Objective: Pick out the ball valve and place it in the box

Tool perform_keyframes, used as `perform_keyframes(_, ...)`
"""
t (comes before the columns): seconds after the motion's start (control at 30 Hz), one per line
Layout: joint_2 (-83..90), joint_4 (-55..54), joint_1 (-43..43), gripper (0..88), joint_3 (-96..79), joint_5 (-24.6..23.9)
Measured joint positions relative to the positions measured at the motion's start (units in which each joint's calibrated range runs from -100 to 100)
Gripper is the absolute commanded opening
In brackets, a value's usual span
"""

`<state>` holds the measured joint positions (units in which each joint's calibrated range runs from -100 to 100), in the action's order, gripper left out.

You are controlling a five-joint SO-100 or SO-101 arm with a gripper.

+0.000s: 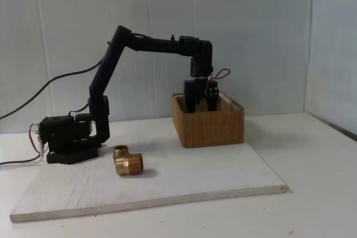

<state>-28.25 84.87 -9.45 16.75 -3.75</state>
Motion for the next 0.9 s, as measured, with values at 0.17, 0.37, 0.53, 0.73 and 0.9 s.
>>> perform_keyframes(0.17,-0.08,0.00,0.00,1.3,0.00,0.00)
perform_keyframes(0.37,-0.08,0.00,0.00,6.3,0.00,0.00)
perform_keyframes(0.53,-0.08,0.00,0.00,16.1,0.00,0.00)
perform_keyframes(0.73,0.00,0.09,-0.07,25.2,0.00,0.05)
perform_keyframes(0.9,0.00,0.17,-0.07,30.0,0.00,0.05)
